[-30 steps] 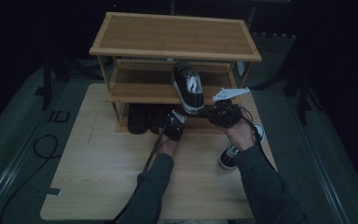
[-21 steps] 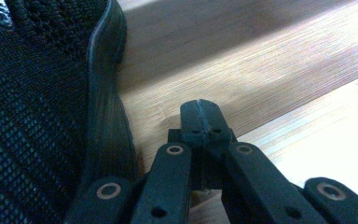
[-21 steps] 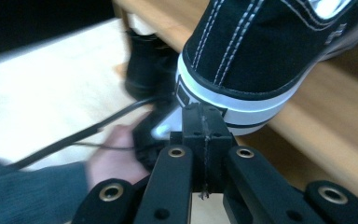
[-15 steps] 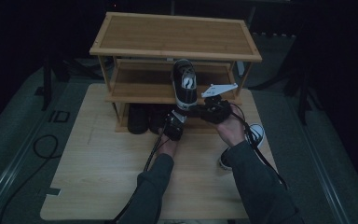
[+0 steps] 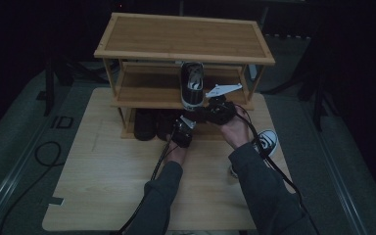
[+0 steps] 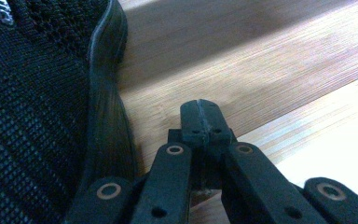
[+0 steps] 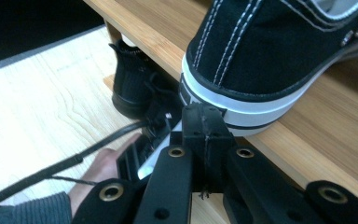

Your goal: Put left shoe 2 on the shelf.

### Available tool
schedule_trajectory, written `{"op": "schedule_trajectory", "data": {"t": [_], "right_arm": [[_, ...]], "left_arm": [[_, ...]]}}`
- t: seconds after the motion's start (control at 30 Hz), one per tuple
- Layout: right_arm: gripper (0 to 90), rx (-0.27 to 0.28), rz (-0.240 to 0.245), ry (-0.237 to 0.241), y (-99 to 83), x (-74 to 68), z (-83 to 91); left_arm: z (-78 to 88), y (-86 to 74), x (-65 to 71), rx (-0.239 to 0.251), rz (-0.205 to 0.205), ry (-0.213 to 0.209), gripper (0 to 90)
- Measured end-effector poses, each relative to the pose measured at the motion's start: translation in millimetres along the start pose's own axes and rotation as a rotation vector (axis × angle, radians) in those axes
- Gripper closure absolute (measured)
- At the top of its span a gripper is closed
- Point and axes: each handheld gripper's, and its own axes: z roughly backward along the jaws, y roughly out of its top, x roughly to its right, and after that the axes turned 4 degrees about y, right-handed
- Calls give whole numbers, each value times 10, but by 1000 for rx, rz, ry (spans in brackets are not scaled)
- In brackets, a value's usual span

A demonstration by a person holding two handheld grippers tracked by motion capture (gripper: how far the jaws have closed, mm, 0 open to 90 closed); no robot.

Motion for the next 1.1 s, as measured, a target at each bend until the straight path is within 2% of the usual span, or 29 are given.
{"op": "schedule_trajectory", "data": {"t": [0.13,0.3,0.33,0.4,0.77,0.8,0.83,0.9,0.93,1.0,1.07,1.1], "right_arm": [[900,-4,10,9,37,-30,-54],[900,-19,18,-17,85,-47,-102],[900,-20,14,-47,90,-40,-117],[900,-12,-1,-50,92,-15,-136],[886,-18,7,-76,71,3,-108],[846,-7,-8,-63,47,17,-68],[846,-7,-8,-63,47,17,-68],[813,-15,-12,-63,21,14,-6],[782,-25,-11,-48,-17,0,64],[776,-30,-11,-46,-35,-1,91],[720,-58,-24,-66,-100,-7,191],[720,-58,-24,-66,-100,-7,191]], "left_arm": [[1,0,0,-1,0,0,900],[0,0,-2,-1,2,-1,900],[1,0,-3,-1,2,-2,900],[0,-1,-3,0,4,-2,900],[1,-1,-3,0,3,-1,900],[1,0,-3,-1,4,0,900],[1,0,-3,-1,4,0,900],[1,0,-3,-1,4,-1,900],[2,0,-3,-1,2,0,900],[1,1,-5,-1,3,-1,900],[1,0,-4,0,4,-2,900],[1,0,-4,0,4,-2,900]]}}
